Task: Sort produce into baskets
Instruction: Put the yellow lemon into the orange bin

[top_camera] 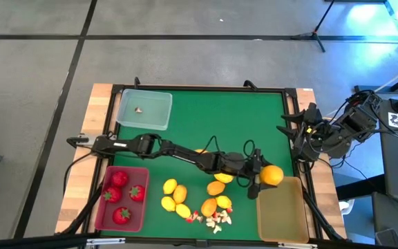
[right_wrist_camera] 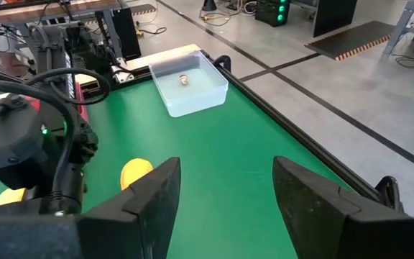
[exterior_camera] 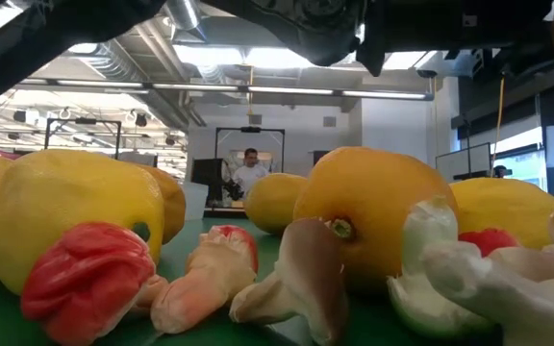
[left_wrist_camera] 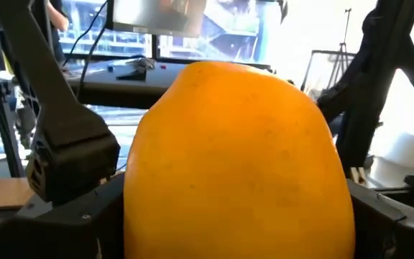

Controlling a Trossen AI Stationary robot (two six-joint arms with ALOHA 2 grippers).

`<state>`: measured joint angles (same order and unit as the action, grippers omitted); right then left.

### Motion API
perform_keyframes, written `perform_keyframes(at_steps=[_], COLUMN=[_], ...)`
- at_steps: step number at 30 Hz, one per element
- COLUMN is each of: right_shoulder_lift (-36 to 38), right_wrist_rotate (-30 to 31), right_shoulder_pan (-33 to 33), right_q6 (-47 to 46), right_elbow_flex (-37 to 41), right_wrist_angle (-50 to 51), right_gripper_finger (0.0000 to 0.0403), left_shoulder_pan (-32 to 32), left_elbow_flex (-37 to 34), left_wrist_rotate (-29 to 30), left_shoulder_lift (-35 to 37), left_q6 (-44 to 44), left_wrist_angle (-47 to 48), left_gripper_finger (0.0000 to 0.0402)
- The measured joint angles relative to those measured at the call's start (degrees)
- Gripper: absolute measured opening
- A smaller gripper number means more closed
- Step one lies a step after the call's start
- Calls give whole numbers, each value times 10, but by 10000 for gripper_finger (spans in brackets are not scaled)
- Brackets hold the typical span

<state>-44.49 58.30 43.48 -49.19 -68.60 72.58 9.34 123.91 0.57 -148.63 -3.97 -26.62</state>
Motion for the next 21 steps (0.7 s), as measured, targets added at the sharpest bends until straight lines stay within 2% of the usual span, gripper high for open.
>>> perform_keyframes(at_steps=[7, 21], right_shoulder_lift=[0, 0], right_wrist_rotate=[0, 0], right_shoulder_pan=[0, 0], right_q6=[0, 0], right_elbow_flex=[0, 0], right_wrist_angle=[0, 0], right_gripper_finger=[220, 220], left_shoulder_pan=[3, 8], left_elbow_flex=[55, 112], left_wrist_rotate=[1, 2], left_shoulder_lift=[-33, -93], left_q6=[11, 13], left_wrist_angle=[-4, -35], left_gripper_finger=[327, 327])
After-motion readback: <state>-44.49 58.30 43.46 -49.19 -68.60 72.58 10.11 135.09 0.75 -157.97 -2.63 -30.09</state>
